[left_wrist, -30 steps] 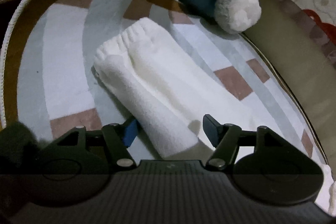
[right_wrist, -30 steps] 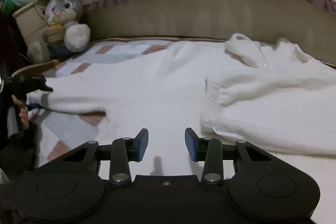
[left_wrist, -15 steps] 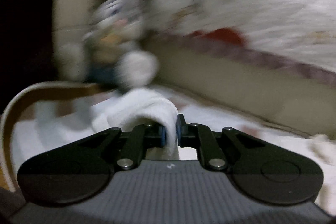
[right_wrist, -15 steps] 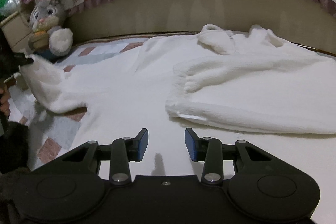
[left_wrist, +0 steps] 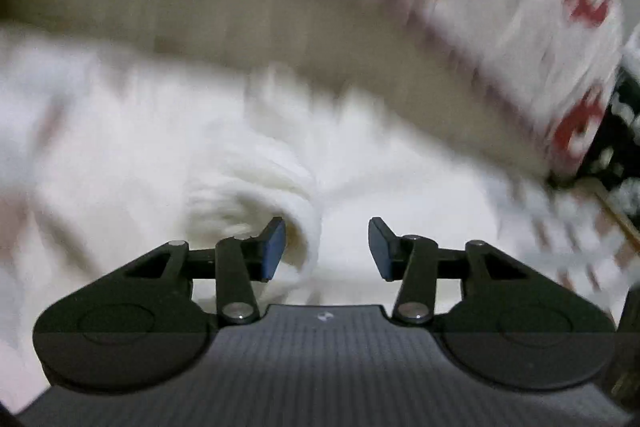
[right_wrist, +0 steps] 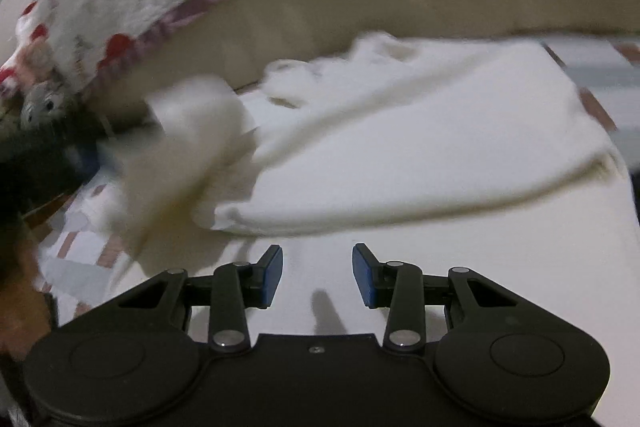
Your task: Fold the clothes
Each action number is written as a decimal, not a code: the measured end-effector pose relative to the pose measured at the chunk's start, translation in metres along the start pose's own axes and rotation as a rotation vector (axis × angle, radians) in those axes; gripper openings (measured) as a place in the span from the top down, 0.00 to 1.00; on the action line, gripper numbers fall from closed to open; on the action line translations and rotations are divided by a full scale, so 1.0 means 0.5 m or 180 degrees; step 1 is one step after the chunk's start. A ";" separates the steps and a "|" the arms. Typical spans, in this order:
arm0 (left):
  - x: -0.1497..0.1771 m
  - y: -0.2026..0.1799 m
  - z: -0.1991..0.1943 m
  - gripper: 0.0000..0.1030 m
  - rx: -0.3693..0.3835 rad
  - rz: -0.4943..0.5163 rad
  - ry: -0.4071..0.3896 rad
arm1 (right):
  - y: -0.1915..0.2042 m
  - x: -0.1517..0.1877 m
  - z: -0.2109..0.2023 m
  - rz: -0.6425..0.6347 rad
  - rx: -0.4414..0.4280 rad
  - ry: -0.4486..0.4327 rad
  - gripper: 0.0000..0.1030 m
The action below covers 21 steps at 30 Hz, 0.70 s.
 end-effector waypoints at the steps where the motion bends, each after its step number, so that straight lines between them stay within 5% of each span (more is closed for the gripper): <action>1: 0.018 0.010 0.014 0.58 -0.0091 -0.0006 0.0179 | -0.016 0.008 -0.001 0.0098 -0.0003 0.0019 0.57; 3: 0.030 0.025 -0.010 0.58 -0.0275 0.0107 0.0141 | -0.037 0.013 -0.008 0.0188 -0.0035 -0.0027 0.57; 7: 0.024 0.042 -0.112 0.56 -0.0472 0.0250 -0.0332 | -0.038 -0.006 -0.014 0.0136 -0.0155 -0.0201 0.56; 12: -0.028 0.121 -0.137 0.56 -0.0732 -0.0148 -0.0708 | 0.079 -0.057 0.002 -0.0575 -0.0570 -0.0375 0.54; 14: -0.041 0.159 -0.133 0.59 -0.1002 -0.0218 -0.0788 | 0.148 -0.069 0.023 -0.1017 -0.0680 -0.0378 0.36; 18: -0.064 0.230 -0.133 0.59 -0.1445 -0.0368 -0.0918 | 0.263 -0.056 0.109 -0.2115 -0.0226 -0.0175 0.31; 21: -0.073 0.265 -0.149 0.59 -0.1317 -0.0637 -0.0872 | 0.293 -0.046 0.194 -0.2649 0.0320 0.0010 0.42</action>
Point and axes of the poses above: each gripper's, at about its wrist camera, not at the fingertips, and z roughly the way its jaws point, y to its left, x to its underside, the point moved 2 cm from there along z, roughly the way its jaws point, and after that the axes turned 14 degrees about -z, right-handed, at the moved point
